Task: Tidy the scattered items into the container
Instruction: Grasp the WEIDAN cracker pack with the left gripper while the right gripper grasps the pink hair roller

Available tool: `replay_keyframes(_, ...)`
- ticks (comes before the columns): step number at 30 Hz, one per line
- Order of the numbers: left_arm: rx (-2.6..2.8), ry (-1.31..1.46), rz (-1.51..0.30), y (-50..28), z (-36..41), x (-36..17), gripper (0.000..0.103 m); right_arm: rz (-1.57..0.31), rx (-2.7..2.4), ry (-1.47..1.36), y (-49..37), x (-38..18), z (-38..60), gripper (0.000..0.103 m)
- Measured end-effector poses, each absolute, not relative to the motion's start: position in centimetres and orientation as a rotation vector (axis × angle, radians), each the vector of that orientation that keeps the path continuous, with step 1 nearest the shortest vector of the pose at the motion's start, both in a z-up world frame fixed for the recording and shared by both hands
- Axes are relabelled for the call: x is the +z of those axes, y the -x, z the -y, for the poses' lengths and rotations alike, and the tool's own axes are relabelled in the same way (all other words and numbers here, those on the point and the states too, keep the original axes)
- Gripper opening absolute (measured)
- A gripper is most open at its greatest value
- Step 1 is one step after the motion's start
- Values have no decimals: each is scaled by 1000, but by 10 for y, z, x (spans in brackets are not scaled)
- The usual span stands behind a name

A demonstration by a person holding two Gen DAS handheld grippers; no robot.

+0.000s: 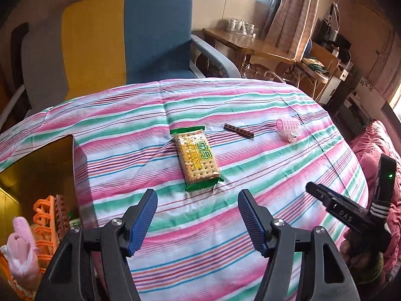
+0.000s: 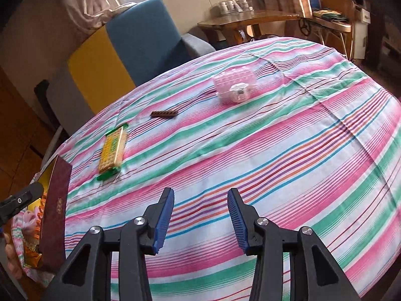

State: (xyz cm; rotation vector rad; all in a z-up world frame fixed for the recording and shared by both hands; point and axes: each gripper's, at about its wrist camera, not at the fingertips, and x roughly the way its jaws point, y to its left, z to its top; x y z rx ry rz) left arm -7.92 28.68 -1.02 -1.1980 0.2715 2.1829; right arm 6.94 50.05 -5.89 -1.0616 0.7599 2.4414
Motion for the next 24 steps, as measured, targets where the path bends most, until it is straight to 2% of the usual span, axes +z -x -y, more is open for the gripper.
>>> replay_keyframes(5, 2186, 1258, -357, 107, -326, -31, 69, -716, 2429, 1004, -49, -47, -548, 50)
replay_keyframes(8, 2212, 1273, -384, 122, -340, -41, 70, -664, 2445, 994, -26, -41, -571, 61)
replay_keyframes(14, 2231, 1325, -377, 146, -353, -58, 75, -602, 2454, 1025, 20, -44, -605, 67)
replay_keyframes(24, 2191, 1368, -369, 155, -361, -77, 75, -450, 2426, 1143, 69, -71, -607, 68)
